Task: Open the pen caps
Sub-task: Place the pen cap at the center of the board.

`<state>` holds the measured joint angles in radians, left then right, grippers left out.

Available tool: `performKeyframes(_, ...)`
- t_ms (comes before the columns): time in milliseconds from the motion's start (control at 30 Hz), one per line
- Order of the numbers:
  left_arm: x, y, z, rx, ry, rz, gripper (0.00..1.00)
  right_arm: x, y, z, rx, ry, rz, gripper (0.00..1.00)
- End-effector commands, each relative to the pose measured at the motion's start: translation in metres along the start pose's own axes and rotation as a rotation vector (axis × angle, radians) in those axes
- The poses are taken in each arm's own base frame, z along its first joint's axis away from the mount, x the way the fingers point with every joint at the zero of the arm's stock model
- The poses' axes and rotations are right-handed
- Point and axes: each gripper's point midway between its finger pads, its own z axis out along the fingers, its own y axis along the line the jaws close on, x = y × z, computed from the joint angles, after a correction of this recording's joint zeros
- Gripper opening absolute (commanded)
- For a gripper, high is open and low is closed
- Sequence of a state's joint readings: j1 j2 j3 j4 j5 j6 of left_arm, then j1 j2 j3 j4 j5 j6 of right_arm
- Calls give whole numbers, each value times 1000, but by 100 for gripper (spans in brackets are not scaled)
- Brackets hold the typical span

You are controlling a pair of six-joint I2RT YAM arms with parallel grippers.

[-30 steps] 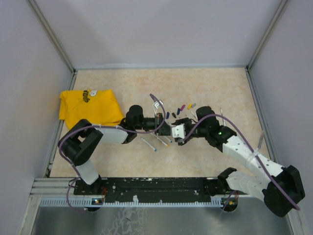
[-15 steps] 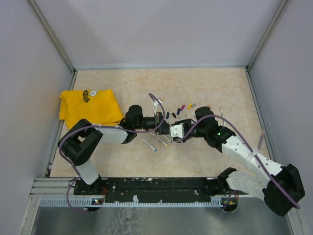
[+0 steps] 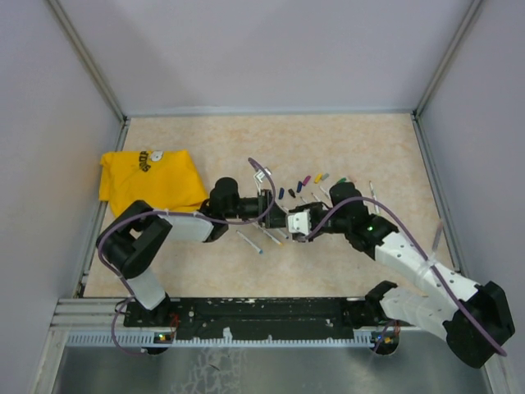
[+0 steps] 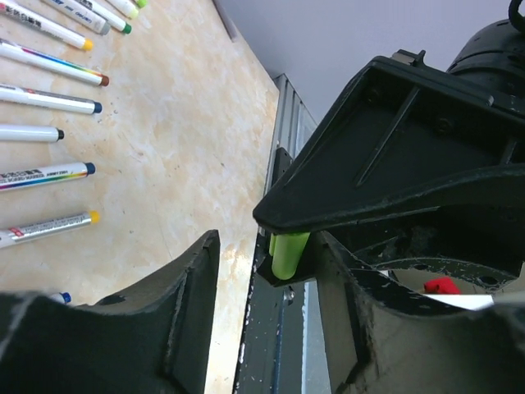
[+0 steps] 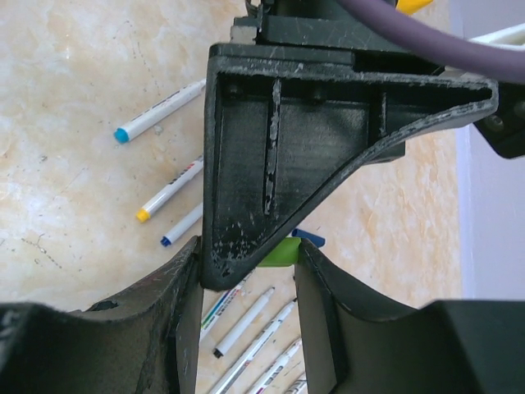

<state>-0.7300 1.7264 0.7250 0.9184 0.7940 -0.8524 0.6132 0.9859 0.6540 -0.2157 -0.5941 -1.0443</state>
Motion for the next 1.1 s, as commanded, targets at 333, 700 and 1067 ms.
performKeyframes(333, -9, 5, -41, -89, -101, 73, 63, 23, -21, -40, 161, 59, 45, 15)
performKeyframes(700, -14, 5, -97, -252, -277, 234, 65, 170, -112, -136, 549, 400, 623, 18)
performKeyframes(1067, -11, 2, -123, -332, -332, 293, 67, 303, -146, -145, 673, 762, 996, 20)
